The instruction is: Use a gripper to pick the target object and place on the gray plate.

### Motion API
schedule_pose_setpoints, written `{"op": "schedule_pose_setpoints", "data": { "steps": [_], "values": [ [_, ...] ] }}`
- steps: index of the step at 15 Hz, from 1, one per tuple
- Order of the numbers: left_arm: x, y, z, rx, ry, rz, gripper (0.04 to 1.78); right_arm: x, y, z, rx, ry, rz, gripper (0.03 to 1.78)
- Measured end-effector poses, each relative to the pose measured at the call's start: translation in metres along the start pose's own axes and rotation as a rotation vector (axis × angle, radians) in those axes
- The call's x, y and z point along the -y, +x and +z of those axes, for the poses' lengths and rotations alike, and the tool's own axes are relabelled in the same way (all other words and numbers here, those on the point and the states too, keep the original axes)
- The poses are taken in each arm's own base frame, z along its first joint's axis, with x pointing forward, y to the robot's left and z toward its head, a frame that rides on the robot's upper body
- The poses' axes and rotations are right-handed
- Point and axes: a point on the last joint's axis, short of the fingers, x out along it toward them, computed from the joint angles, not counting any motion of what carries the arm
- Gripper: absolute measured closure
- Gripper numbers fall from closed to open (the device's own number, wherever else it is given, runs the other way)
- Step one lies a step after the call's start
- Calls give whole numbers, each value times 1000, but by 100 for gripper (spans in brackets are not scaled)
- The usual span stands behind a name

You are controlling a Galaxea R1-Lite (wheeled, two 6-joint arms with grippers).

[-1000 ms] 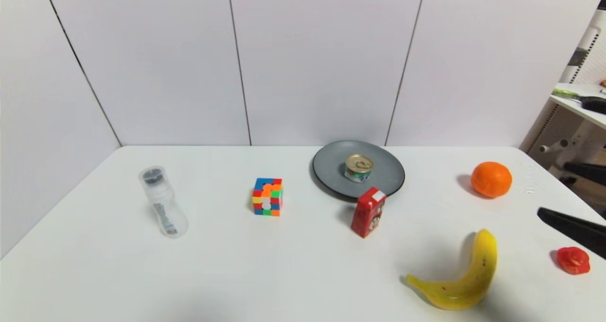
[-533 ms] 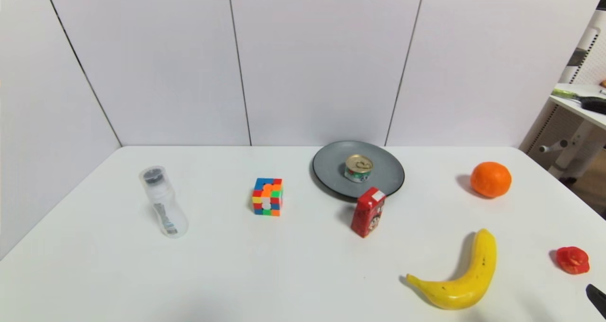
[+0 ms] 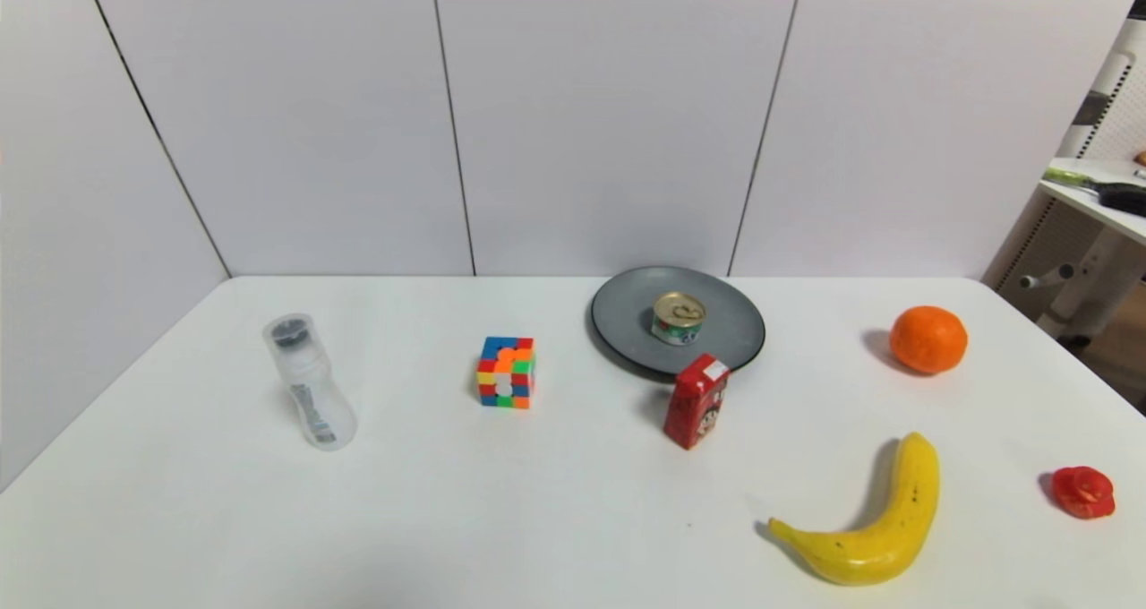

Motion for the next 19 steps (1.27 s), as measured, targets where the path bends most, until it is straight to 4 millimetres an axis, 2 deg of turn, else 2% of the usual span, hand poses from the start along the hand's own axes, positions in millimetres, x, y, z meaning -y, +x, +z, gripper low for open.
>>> {"op": "schedule_pose_setpoints", "data": {
  "steps": [6, 9, 19],
  "values": [
    [0, 0, 0, 0, 0, 0, 13, -4, -15, -26, -13, 31, -16, 12],
    [0, 0, 0, 0, 0, 0, 13, -4, -17, -27, 19, 78, -24, 12],
    [0, 0, 0, 0, 0, 0, 13, -4, -18, -28, 31, 79, -28, 12]
  ]
}}
